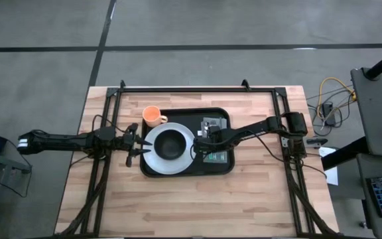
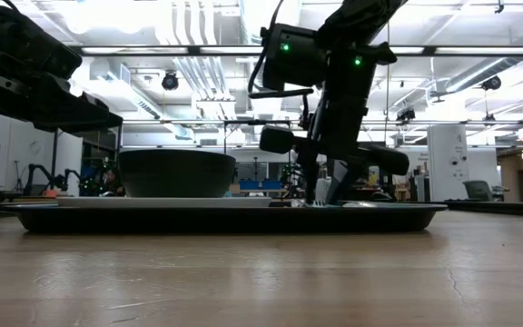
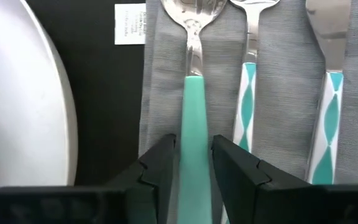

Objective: Set up tray
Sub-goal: Put the blue spoon on the gray napkin

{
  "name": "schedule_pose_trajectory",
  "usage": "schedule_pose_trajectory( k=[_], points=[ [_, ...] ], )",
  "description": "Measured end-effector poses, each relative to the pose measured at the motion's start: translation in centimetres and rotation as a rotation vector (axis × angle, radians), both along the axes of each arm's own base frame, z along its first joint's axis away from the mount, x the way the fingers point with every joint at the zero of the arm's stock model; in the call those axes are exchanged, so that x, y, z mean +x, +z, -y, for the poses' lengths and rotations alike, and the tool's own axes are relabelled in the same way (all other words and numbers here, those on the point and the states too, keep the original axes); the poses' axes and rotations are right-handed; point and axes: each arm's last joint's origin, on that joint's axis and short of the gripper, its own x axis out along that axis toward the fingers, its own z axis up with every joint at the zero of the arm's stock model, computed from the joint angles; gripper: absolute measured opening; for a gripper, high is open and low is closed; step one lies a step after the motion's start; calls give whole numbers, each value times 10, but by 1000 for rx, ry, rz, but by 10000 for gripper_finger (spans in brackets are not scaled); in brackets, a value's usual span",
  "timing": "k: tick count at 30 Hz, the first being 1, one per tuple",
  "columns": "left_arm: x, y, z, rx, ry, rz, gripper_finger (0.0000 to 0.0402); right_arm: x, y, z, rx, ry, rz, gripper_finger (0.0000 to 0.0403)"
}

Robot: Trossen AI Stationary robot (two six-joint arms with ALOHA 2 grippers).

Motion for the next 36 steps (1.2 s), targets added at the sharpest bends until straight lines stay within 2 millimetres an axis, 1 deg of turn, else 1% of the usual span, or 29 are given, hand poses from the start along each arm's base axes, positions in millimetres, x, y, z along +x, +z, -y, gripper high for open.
schedule_pose_trajectory(
  k=[8,25,36],
  points=[
    [0,0,0,0,0,-1,105,7,2,0,-11,43,65,113],
    [0,0,0,0,1,0,105,3,0,0,-12,46,24,80],
    [0,0,0,0,0,-1,105,6,4,-1,-17,76,32,89]
  ],
)
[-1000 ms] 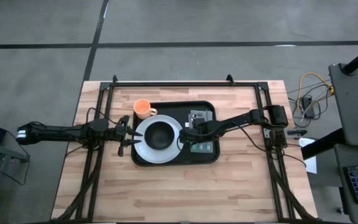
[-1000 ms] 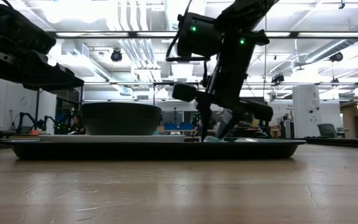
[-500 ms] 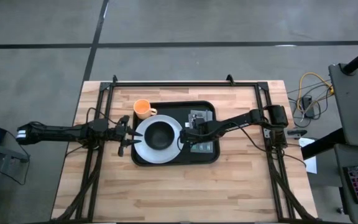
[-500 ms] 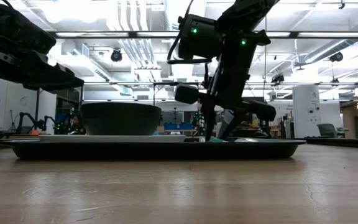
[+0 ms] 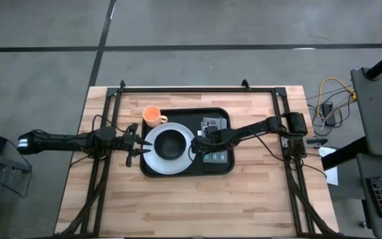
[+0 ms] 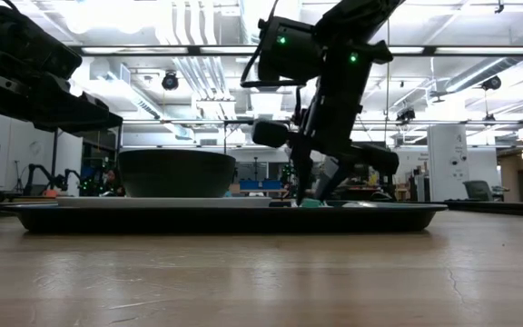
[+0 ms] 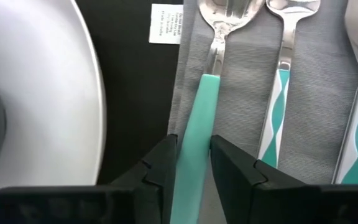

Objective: Set up tray
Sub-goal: Put the blue spoon on the gray napkin

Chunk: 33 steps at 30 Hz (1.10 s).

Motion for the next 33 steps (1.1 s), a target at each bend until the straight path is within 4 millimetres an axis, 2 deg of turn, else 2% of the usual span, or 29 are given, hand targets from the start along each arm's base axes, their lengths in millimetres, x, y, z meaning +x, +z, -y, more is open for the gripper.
schedule_pose_trajectory(
  k=[33],
  points=[
    [0,0,0,0,0,0,105,0,6,0,0,29,-37,73]
  ],
)
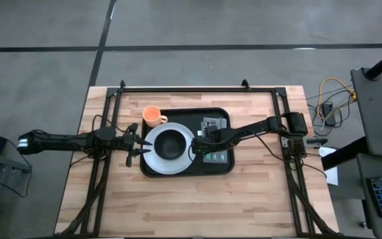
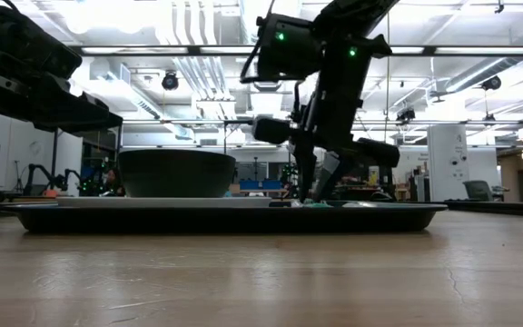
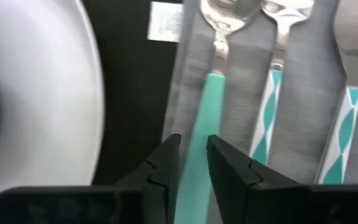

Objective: Set up tray
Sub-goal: Put the blue spoon on the gray napkin, then return to Home Position

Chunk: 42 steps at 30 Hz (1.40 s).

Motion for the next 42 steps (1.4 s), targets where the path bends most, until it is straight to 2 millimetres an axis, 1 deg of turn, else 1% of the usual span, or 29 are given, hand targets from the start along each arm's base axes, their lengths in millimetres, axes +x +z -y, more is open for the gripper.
schedule_pose_trajectory(
  k=[5,10,18,22,29,31,33,38,42],
  points=[
    [0,0,0,0,0,0,105,5,7,0,-11,41,13,76],
    [0,0,0,0,0,0,105,12,16,0,-39,131,20,81],
    [0,0,0,0,0,0,105,19,27,-3,-41,146,64,74],
    [0,0,0,0,0,-1,105,20,28,-4,-43,151,70,69],
    [0,0,0,0,0,1,105,20,28,-7,-123,377,-4,73],
    [0,0,0,0,0,0,105,20,28,-12,-173,423,-13,75],
    [0,0,0,0,0,-1,105,22,30,-21,-253,493,-22,78],
    [0,0,0,0,0,1,105,24,35,-53,-514,681,-60,84],
    [0,0,0,0,0,0,105,19,45,-74,-645,802,-91,86]
  ],
)
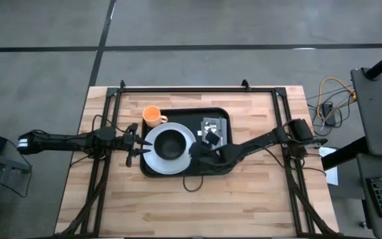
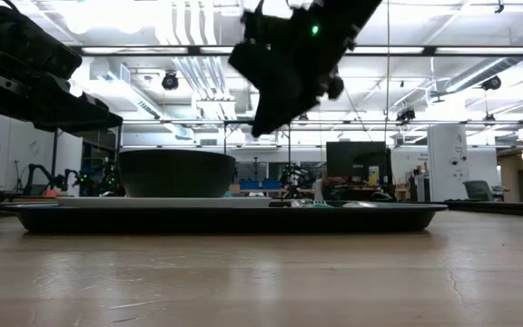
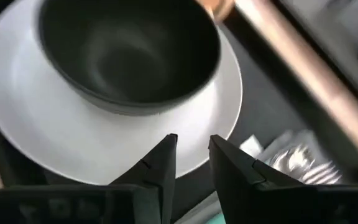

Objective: Set up tray
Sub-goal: Return to Home Position

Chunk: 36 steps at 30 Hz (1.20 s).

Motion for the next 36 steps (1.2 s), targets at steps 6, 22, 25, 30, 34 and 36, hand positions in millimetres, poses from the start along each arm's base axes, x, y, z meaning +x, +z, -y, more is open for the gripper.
schedule_pose_trajectory(
  k=[6,22,25,30,34,36],
  points=[
    [0,0,0,0,0,0,105,3,7,-12,-90,181,2,78],
    [0,0,0,0,0,0,105,6,8,25,32,484,-10,68],
    [0,0,0,0,0,0,105,2,-1,34,22,481,-44,68],
    [0,0,0,0,0,0,105,-7,-17,51,64,568,-34,68],
    [0,0,0,0,0,0,105,-24,-20,71,141,648,43,68],
    [0,0,0,0,0,0,105,-38,-19,82,172,653,70,68]
  ],
)
